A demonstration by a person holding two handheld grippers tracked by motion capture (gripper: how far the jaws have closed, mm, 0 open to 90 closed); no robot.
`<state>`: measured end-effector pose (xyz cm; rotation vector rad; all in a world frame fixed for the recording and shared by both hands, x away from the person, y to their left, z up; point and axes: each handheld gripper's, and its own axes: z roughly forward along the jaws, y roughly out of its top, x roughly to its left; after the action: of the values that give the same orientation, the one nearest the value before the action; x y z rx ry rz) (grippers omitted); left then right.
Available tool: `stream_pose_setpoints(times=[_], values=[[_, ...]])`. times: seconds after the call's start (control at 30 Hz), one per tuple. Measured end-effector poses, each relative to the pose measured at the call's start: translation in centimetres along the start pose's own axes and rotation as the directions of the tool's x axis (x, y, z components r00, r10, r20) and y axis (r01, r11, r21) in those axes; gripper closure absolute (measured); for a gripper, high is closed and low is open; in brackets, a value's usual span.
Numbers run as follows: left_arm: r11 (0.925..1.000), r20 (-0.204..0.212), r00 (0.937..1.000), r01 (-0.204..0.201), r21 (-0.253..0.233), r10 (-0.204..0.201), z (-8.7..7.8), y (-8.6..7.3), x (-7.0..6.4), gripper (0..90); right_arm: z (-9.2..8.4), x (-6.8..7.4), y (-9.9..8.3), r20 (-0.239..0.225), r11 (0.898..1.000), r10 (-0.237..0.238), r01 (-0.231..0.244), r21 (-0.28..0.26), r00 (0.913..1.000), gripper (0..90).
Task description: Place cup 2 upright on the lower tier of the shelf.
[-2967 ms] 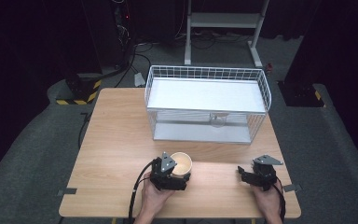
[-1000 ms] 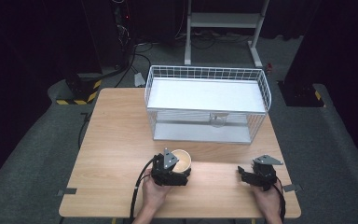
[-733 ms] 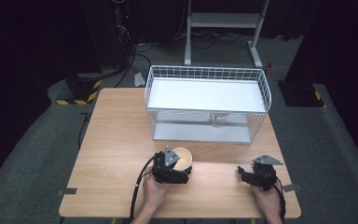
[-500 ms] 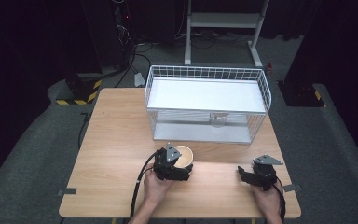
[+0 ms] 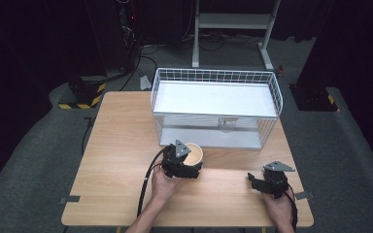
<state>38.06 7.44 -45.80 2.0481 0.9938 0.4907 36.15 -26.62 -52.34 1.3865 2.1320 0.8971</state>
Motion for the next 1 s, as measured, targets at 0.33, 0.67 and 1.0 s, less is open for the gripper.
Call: stream_pose_setpoints(times=[0.33,0.67,1.0], values=[[0.9998,-0.008,0.9998,-0.020,0.006,0.020,0.5,0.8,0.6,9.6,0.0,0.0,0.0,0.000,1.000,0.000,0.000,0.000,1.0000,26.5],[0.9994,-0.018,0.9993,-0.032,0.014,0.033,1.2,2.1,1.4,9.6,0.0,0.0,0.0,0.001,1.000,0.000,0.000,0.000,1.0000,26.4],[1.0000,-0.047,0.9989,-0.002,0.005,0.003,2.1,3.3,2.3,9.6,0.0,0.0,0.0,0.001,1.000,0.000,0.000,0.000,1.0000,26.4]])
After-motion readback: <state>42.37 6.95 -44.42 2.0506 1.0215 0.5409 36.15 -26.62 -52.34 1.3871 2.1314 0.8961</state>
